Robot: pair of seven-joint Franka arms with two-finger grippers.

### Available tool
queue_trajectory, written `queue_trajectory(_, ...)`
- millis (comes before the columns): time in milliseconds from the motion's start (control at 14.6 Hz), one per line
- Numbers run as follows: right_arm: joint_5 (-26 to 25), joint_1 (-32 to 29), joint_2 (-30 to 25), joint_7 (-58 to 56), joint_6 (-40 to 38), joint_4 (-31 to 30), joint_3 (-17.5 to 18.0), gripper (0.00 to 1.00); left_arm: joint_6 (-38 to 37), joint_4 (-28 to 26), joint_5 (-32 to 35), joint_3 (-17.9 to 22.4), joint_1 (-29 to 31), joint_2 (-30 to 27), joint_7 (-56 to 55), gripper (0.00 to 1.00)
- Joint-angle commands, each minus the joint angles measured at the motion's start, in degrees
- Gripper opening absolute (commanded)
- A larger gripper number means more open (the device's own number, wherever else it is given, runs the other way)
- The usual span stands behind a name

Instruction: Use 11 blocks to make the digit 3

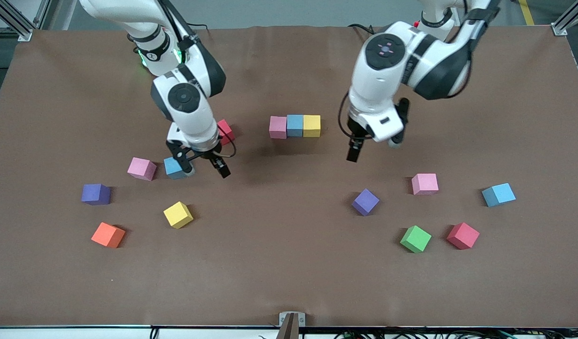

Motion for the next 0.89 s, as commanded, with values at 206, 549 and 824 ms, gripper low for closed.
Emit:
queue_trajectory(206,-0.87,-10.2,5.17,-24.38,0.36,7.3,1.07,1.0,-2.5,7.56,1.79,-0.53,6.14,4.64,14.61,1.0)
queue_trajectory(549,3.52,-13.8,13.26,-22.47,0.62,12.41,0.98,1.0,-4.43,10.9,5.14,-0.27,9.82,7.01,28.47,1.0)
queue_trajectory(824,5.98,-15.3,17.06,-22.38,2.64,15.32,-0.33,1.0,-8.2,18.28,5.05,0.17,10.71,13.76,38.96,1.0)
